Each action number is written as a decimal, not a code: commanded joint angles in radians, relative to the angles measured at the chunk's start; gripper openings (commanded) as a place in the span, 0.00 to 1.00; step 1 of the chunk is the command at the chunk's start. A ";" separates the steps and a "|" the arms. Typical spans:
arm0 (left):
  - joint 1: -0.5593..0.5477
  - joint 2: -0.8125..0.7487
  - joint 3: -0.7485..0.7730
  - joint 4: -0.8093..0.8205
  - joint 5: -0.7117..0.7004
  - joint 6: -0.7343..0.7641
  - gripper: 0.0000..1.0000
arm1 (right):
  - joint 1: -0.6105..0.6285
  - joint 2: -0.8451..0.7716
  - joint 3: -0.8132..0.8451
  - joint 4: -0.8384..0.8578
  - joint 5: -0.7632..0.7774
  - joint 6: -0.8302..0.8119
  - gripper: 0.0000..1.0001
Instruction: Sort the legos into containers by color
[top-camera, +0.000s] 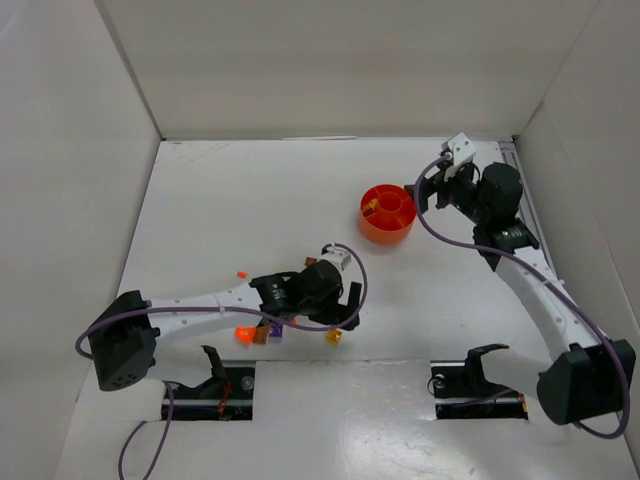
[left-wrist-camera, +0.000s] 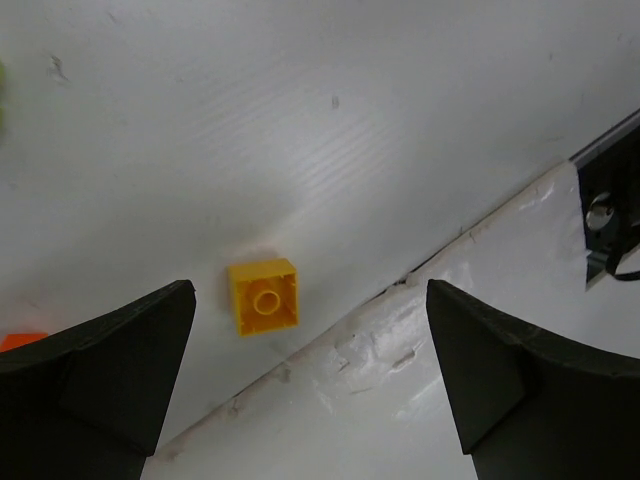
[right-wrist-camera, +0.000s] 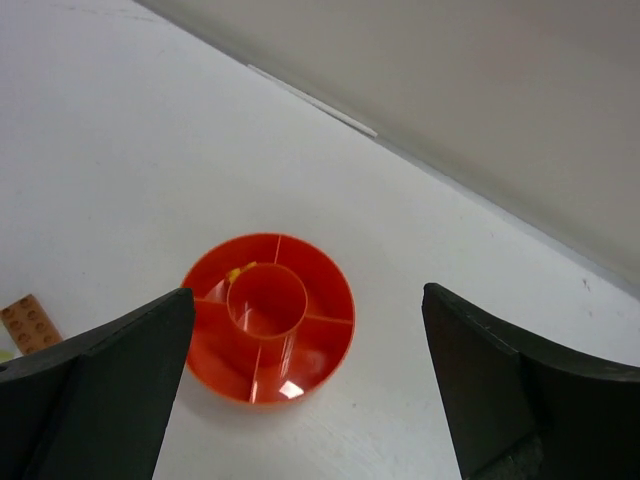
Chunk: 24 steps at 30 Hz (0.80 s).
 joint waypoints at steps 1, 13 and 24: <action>-0.098 0.047 0.000 -0.013 -0.073 -0.062 1.00 | 0.000 -0.102 -0.060 -0.094 0.121 0.073 1.00; -0.169 0.242 0.054 -0.110 -0.216 -0.111 0.81 | 0.000 -0.347 -0.140 -0.368 0.255 0.042 1.00; -0.169 0.203 0.066 -0.108 -0.245 -0.120 0.24 | -0.010 -0.386 -0.148 -0.401 0.284 0.051 1.00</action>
